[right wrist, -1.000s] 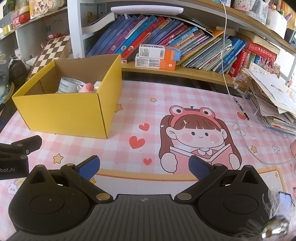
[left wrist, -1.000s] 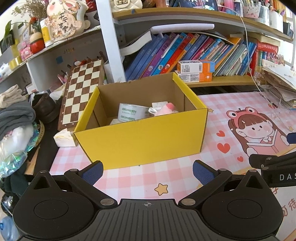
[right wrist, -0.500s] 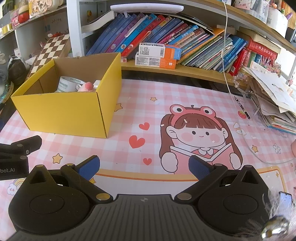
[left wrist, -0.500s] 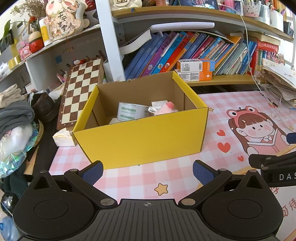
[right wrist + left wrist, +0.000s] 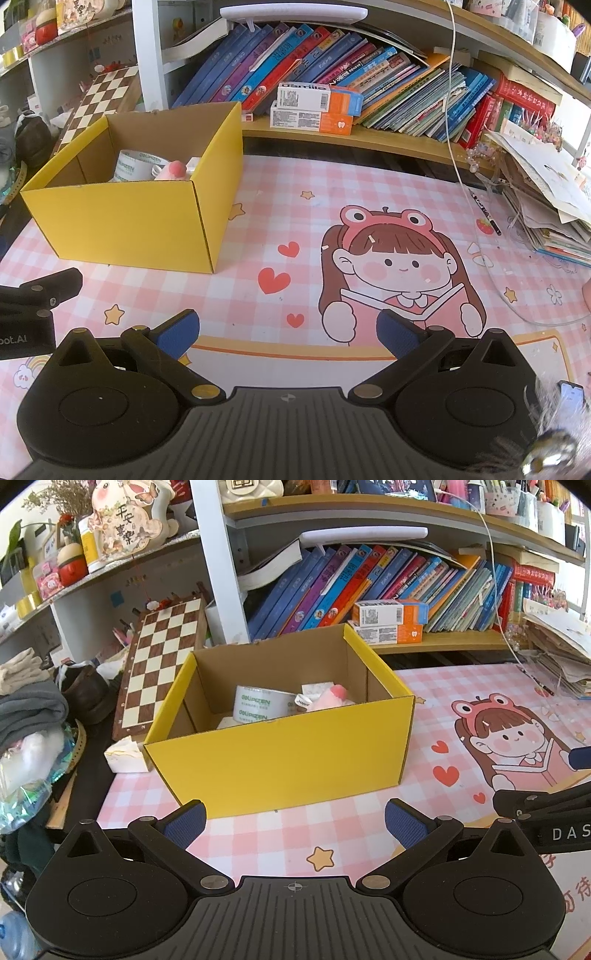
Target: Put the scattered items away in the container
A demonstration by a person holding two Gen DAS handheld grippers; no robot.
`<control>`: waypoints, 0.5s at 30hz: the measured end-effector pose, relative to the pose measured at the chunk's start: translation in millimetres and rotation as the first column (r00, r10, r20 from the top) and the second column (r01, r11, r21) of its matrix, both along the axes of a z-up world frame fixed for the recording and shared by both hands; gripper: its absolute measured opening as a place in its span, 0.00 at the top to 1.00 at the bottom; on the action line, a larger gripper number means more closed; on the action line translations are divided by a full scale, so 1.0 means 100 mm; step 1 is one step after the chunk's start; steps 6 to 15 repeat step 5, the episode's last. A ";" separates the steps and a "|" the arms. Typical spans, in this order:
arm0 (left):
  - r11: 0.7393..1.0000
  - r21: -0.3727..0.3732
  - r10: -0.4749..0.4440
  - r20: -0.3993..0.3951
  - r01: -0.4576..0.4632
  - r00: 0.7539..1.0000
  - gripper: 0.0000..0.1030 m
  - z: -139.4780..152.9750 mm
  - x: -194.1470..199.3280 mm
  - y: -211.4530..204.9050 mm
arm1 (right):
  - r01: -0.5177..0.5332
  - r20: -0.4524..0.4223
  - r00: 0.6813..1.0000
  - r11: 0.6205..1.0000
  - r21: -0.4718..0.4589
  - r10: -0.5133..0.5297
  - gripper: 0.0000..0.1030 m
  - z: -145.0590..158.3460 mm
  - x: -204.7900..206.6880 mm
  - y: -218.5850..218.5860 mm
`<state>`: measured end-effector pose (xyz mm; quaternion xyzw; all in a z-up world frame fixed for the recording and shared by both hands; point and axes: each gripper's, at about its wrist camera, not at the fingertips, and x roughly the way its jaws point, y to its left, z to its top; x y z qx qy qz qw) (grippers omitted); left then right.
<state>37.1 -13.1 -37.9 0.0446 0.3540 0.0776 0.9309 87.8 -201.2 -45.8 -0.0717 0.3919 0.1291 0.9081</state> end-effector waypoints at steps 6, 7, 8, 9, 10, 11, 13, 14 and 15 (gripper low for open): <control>1.000 0.002 0.001 0.007 -0.001 1.000 0.00 0.01 0.00 0.00 | -0.001 -0.003 1.000 1.000 -0.001 0.001 0.00 -0.01 0.00 0.00; 1.000 0.002 0.001 0.007 -0.001 1.000 0.00 0.01 0.00 0.00 | -0.001 -0.003 1.000 1.000 -0.001 0.001 0.00 -0.01 0.00 0.00; 1.000 0.002 0.001 0.007 -0.001 1.000 0.00 0.01 0.00 0.00 | -0.001 -0.003 1.000 1.000 -0.001 0.001 0.00 -0.01 0.00 0.00; 1.000 0.002 0.001 0.007 -0.001 1.000 0.00 0.01 0.00 0.00 | -0.001 -0.003 1.000 1.000 -0.001 0.001 0.00 -0.01 0.00 0.00; 1.000 0.002 0.001 0.007 -0.001 1.000 0.00 0.01 0.00 0.00 | -0.001 -0.003 1.000 1.000 -0.001 0.001 0.00 -0.01 0.00 0.00; 1.000 0.002 0.001 0.007 -0.001 1.000 0.00 0.01 0.00 0.00 | -0.001 -0.003 1.000 1.000 -0.001 0.001 0.00 -0.01 0.00 0.00; 1.000 0.002 0.001 0.007 -0.001 1.000 0.00 0.01 0.00 0.00 | -0.001 -0.003 1.000 1.000 -0.001 0.001 0.00 -0.01 0.00 0.00; 1.000 0.002 0.001 0.007 -0.001 1.000 0.00 0.01 0.00 0.00 | -0.001 -0.003 1.000 1.000 -0.001 0.001 0.00 -0.01 0.00 0.00; 1.000 0.002 0.001 0.007 -0.001 1.000 0.00 0.01 0.00 0.00 | -0.001 -0.003 1.000 1.000 -0.001 0.001 0.00 -0.01 0.00 0.00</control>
